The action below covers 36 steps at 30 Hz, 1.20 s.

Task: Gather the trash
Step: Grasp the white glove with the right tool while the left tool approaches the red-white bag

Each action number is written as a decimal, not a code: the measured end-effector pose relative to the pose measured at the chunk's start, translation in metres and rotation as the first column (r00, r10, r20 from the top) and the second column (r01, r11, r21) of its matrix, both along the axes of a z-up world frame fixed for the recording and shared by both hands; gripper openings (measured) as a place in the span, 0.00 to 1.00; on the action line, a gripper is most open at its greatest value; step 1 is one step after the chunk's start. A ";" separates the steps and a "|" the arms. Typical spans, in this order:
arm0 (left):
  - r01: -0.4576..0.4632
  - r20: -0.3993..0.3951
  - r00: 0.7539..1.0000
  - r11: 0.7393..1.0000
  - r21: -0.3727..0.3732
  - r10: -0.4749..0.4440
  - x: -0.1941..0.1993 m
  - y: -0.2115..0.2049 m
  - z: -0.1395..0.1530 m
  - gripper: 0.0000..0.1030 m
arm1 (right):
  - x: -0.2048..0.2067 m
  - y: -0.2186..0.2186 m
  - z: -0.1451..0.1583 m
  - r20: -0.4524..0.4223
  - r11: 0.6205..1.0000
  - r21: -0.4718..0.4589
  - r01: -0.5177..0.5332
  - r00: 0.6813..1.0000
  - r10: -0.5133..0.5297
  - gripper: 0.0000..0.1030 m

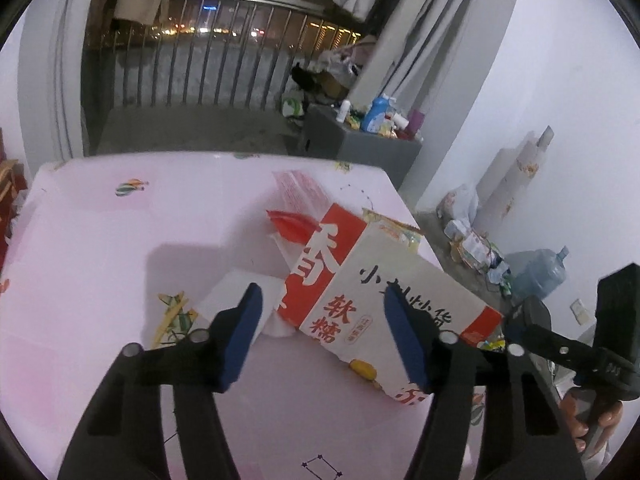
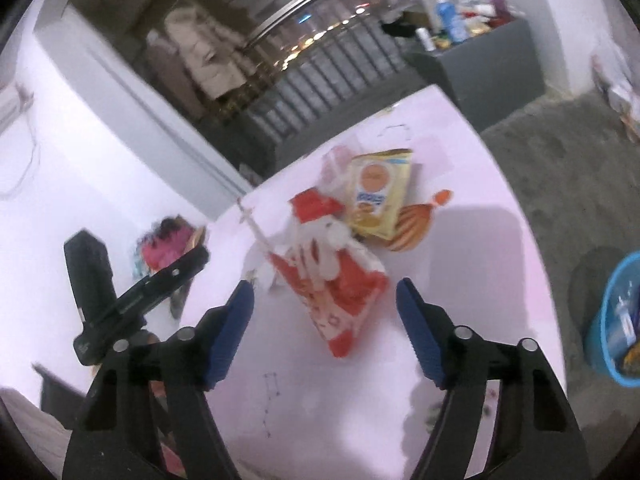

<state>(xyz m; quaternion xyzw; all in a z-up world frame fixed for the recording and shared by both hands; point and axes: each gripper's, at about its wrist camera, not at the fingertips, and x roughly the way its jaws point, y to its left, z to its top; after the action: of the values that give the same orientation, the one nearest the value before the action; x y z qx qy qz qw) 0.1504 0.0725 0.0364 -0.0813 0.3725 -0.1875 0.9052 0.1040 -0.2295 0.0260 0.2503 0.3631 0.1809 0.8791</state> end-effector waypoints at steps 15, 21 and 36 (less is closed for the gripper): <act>0.050 -0.085 0.995 0.999 0.001 -0.050 0.008 -0.008 -0.012 0.43 | 0.001 0.029 -0.006 -0.045 0.980 0.079 -0.183 0.981 0.187 0.01; 0.132 -0.119 0.984 0.991 0.001 -0.131 -0.010 -0.025 -0.015 0.43 | -0.037 0.015 -0.002 -0.066 0.966 0.132 -0.221 0.971 0.232 0.00; 0.183 -0.217 0.960 0.983 0.012 -0.176 -0.030 -0.044 -0.053 0.43 | -0.050 0.040 -0.023 -0.167 0.973 0.002 -0.231 0.959 0.229 0.01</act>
<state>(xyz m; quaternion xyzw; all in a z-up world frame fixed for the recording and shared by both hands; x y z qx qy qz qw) 0.1208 0.0280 -0.0169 -0.0522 0.4769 -0.2530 0.8401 0.0537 -0.1892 0.0026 0.2131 0.4634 0.2571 0.8208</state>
